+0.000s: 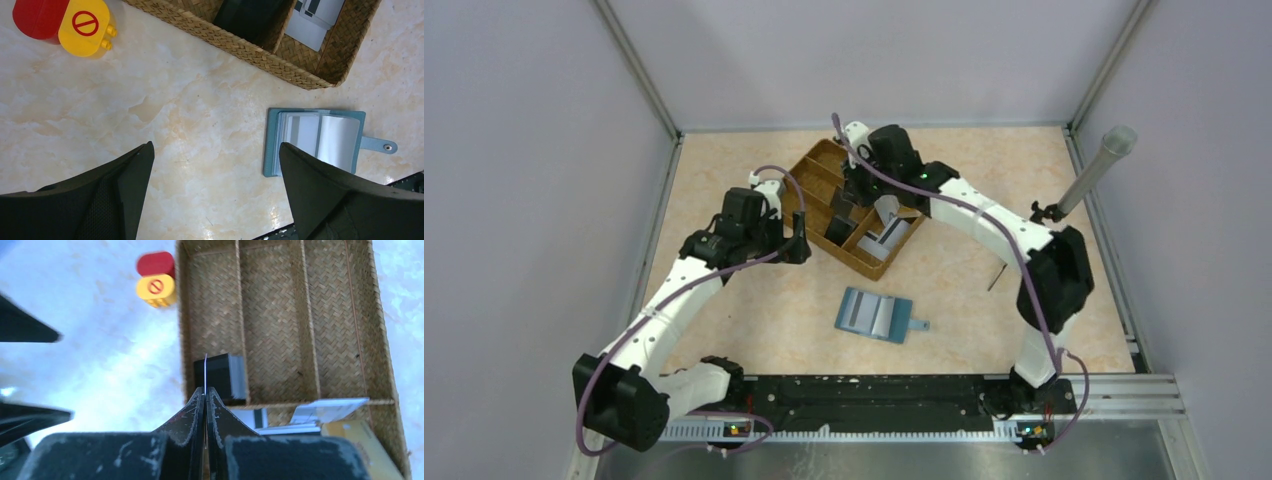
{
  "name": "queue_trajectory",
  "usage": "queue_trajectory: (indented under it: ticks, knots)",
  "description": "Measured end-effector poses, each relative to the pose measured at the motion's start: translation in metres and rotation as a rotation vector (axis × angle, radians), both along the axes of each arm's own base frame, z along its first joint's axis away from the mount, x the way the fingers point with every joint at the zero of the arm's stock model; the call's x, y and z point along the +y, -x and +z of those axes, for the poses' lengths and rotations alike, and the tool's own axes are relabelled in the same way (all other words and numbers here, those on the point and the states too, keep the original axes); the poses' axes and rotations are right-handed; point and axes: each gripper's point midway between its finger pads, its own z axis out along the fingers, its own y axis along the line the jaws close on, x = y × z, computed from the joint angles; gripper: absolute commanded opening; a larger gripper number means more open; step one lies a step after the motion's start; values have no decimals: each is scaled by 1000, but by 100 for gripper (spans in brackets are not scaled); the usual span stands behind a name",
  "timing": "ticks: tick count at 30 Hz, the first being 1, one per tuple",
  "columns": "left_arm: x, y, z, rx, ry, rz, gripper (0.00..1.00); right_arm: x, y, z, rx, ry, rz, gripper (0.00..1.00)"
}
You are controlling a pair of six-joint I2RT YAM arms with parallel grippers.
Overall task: Put the credit cards into the card holder
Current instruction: Pick up the credit card from the storage box, then insert the credit card into the card holder.
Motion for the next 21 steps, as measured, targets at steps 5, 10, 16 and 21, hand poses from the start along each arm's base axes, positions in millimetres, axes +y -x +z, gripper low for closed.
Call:
queue_trajectory:
  ticks: [5,10,16,21]
  knots:
    - [-7,4,5,-2,38,-28,99,-25,43,54,23,-156,-55,0]
    - [-29,14,13,-20,184,-70,97,-52,98,48,143,-236,-73,0]
    - [-58,41,-27,89,294,-96,90,-77,159,-33,417,-197,-98,0]
    - [-77,67,-67,215,292,-116,89,-95,193,-88,621,-163,-140,0]
